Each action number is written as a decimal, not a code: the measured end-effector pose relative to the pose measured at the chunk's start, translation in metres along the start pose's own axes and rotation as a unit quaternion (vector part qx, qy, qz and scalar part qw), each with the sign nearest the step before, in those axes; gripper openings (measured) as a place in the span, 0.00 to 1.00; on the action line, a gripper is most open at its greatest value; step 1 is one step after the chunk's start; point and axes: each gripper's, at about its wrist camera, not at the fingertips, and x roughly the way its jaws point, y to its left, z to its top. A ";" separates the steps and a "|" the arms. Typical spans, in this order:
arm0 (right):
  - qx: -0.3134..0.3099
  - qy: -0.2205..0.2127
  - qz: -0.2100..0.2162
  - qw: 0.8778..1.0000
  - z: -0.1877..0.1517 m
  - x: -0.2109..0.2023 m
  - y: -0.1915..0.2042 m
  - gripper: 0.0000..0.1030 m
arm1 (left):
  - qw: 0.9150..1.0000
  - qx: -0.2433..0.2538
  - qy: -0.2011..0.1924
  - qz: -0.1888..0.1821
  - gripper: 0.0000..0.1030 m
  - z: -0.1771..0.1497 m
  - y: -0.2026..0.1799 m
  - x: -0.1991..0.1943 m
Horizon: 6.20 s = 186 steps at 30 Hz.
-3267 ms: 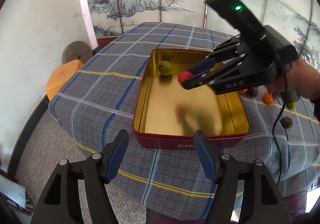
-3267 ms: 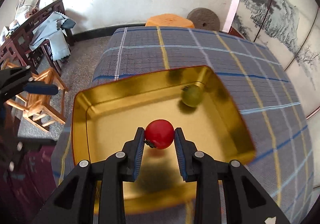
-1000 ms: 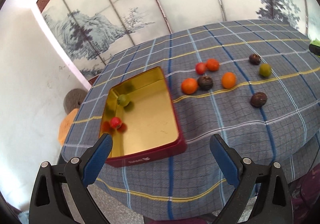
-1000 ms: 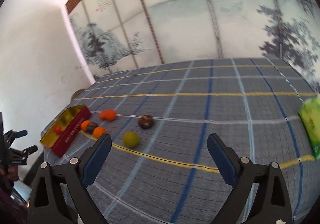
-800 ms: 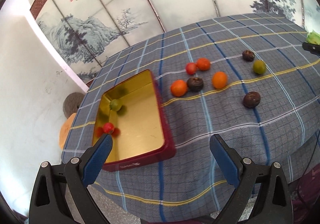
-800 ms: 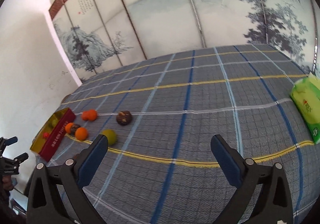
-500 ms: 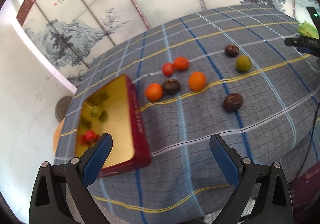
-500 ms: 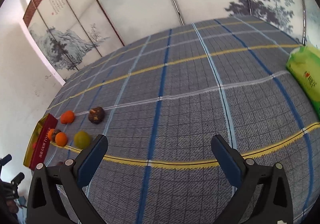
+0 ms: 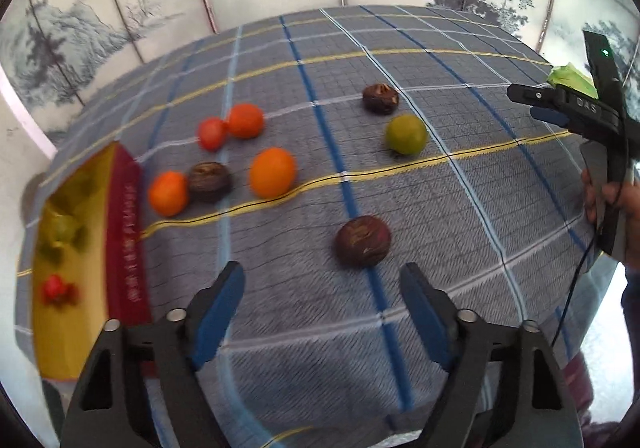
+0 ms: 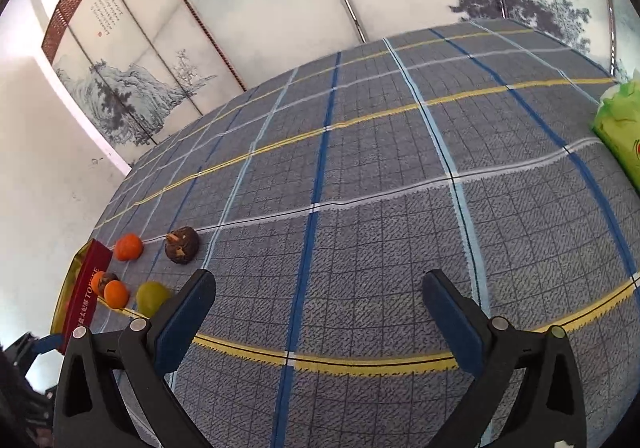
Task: Organize fruits
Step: 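Withdraw both grippers from the tray and move the left gripper toward the brown fruit, then grasp the brown passion fruit with the left gripper, then carry the brown passion fruit into the gold tray and open the left gripper, then move the right gripper to the yellow-green lime and grasp it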
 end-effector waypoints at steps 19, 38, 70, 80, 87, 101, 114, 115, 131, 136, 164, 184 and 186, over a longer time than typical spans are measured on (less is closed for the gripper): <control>-0.036 0.023 0.000 0.999 -0.005 0.010 0.014 1.00 | 0.997 -0.057 -0.034 -0.049 0.35 0.014 0.010 0.030; -0.097 0.052 -0.088 0.990 -0.010 0.025 0.036 1.00 | 0.989 -0.101 -0.091 0.059 0.36 0.002 0.056 -0.048; -0.124 0.068 -0.166 0.976 -0.013 0.031 0.044 1.00 | 0.964 -0.211 -0.043 0.157 0.36 -0.053 0.212 -0.031; -0.124 0.068 -0.166 0.976 -0.013 0.031 0.044 1.00 | 0.957 -0.228 -0.035 0.175 0.36 -0.037 0.260 -0.022; -0.124 0.068 -0.166 0.976 -0.013 0.031 0.044 1.00 | 0.959 -0.215 -0.025 0.180 0.36 -0.025 0.264 -0.009; -0.124 0.068 -0.166 0.976 -0.013 0.031 0.044 1.00 | 0.962 -0.199 -0.012 0.188 0.36 -0.014 0.264 0.005; -0.124 0.068 -0.167 0.976 -0.013 0.031 0.045 1.00 | 0.962 -0.196 -0.001 0.192 0.36 -0.010 0.271 0.014; -0.124 0.068 -0.167 0.976 -0.013 0.031 0.045 1.00 | 0.961 -0.196 0.000 0.193 0.36 -0.010 0.271 0.015; -0.124 0.068 -0.167 0.976 -0.013 0.031 0.045 1.00 | 0.960 -0.193 0.008 0.200 0.36 -0.007 0.272 0.019; -0.124 0.068 -0.167 0.976 -0.013 0.031 0.045 1.00 | 0.959 -0.197 0.010 0.202 0.37 -0.008 0.274 0.019; -0.123 0.067 -0.169 0.976 -0.013 0.031 0.044 1.00 | 0.952 -0.216 -0.057 0.210 0.51 -0.045 0.223 -0.050; -0.200 0.005 0.015 0.980 -0.033 -0.016 0.141 0.99 | 0.962 -0.197 -0.124 0.145 0.61 -0.087 0.152 -0.089; -0.221 0.023 0.018 0.975 -0.037 -0.002 0.155 0.91 | 0.961 -0.197 -0.140 0.136 0.62 -0.092 0.147 -0.092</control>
